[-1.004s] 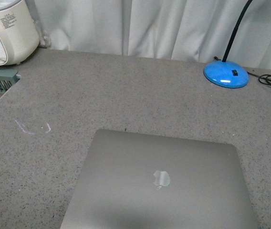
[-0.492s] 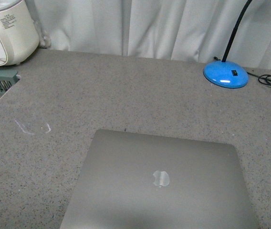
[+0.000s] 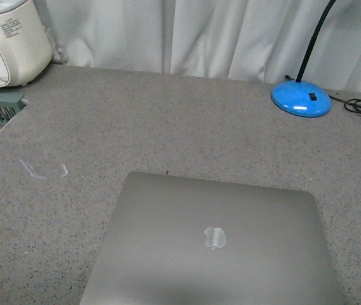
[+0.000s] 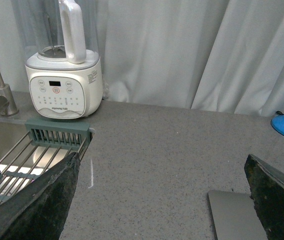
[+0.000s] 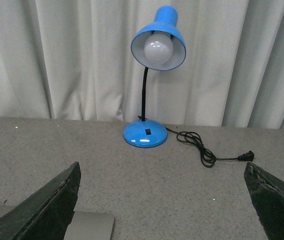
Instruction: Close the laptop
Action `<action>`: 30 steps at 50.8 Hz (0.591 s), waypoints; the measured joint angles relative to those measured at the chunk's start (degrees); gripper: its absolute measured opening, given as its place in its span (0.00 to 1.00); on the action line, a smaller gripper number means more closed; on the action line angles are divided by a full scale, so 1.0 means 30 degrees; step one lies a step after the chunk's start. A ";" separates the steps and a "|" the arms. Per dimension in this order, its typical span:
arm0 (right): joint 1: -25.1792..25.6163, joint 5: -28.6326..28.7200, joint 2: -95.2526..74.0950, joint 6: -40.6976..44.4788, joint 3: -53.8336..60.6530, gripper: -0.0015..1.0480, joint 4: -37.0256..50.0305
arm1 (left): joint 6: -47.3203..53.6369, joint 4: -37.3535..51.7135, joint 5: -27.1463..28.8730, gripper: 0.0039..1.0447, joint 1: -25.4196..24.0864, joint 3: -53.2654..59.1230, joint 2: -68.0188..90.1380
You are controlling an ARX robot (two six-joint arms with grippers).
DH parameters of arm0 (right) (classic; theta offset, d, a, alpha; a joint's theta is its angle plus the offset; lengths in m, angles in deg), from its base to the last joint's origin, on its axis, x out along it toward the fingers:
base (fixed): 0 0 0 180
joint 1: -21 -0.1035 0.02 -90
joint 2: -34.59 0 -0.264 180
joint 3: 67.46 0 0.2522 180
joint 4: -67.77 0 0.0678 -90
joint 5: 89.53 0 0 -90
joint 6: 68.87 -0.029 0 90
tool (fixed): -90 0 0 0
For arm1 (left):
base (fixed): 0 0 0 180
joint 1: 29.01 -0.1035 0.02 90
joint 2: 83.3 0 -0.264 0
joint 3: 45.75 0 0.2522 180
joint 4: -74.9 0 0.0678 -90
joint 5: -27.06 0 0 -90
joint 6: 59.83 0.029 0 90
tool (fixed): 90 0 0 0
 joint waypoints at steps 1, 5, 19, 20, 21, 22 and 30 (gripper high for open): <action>0.0000 0.0000 0.0000 0.0000 0.0000 0.91 0.0000 | 0.0000 0.0000 0.0000 0.94 0.0000 0.0007 0.0000; 0.0000 0.0000 0.0000 0.0000 0.0000 0.91 0.0000 | 0.0000 0.0000 0.0007 0.94 -0.0007 0.0000 0.0000; 0.0000 -0.0007 0.0000 0.0000 0.0000 0.91 0.0000 | 0.0000 0.0000 0.0000 0.94 0.0000 0.0007 0.0000; 0.0000 0.0000 0.0000 0.0000 0.0000 0.91 0.0000 | 0.0000 0.0000 0.0007 0.94 -0.0007 0.0007 0.0000; 0.0000 0.0000 0.0000 0.0000 0.0000 0.91 0.0000 | 0.0000 0.0000 0.0000 0.94 0.0000 0.0007 0.0000; 0.0000 0.0000 0.0000 0.0000 0.0000 0.91 0.0000 | 0.0000 0.0000 0.0000 0.94 -0.0007 0.0007 0.0000; 0.0000 -0.0007 0.0000 0.0000 0.0000 0.91 0.0000 | 0.0000 0.0000 0.0000 0.94 0.0000 0.0000 0.0000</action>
